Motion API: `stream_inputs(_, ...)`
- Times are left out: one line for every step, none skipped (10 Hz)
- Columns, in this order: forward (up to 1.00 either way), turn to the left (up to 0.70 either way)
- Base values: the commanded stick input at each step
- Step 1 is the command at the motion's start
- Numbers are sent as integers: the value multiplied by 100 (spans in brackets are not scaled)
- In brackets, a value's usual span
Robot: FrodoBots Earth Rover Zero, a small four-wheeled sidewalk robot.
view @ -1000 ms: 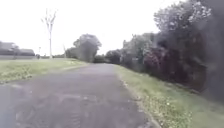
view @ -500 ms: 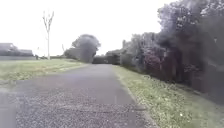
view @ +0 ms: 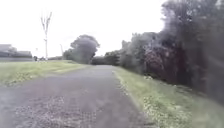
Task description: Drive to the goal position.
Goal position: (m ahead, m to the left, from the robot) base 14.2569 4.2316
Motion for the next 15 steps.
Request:
stream_inputs(70, 0)
stream_inputs(70, 0)
stream_inputs(70, 35)
stream_inputs(70, 35)
stream_inputs(70, 35)
stream_inputs(70, 0)
stream_inputs(70, 0)
stream_inputs(70, 0)
stream_inputs(70, 0)
stream_inputs(70, 0)
stream_inputs(70, 0)
stream_inputs(70, 0)
stream_inputs(70, 0)
stream_inputs(70, 0)
stream_inputs(70, 0)
